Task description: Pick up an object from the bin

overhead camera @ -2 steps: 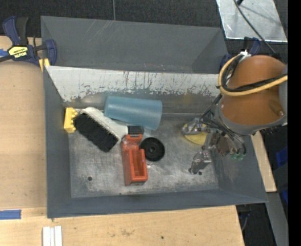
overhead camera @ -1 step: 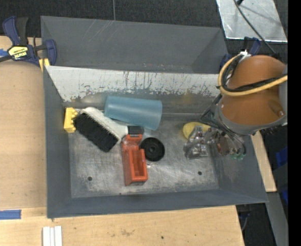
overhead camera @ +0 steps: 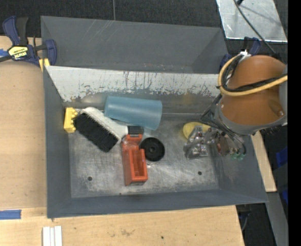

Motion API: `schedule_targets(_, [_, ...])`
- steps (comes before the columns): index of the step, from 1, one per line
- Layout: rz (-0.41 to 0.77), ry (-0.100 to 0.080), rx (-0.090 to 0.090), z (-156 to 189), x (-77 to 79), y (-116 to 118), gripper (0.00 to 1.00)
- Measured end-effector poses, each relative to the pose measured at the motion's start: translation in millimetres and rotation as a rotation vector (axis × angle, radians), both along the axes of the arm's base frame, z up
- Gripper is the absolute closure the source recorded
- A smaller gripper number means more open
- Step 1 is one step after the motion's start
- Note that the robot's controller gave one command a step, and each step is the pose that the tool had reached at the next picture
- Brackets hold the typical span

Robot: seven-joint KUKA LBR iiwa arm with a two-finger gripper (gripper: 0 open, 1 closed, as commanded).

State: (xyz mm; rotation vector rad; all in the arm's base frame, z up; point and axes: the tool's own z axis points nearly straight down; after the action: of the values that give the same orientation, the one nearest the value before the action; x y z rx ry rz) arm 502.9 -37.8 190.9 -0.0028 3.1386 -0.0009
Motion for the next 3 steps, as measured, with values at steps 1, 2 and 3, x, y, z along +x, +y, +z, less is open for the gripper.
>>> schedule_targets(1, [-0.041,0.0,0.001,-23.3,1.9,9.6,1.0])
schedule_targets(2, [-0.088,0.0,0.001,-46.8,16.8,15.2,1.0])
schedule_targets(3, [-0.147,0.0,0.001,-63.4,11.6,20.9,1.0])
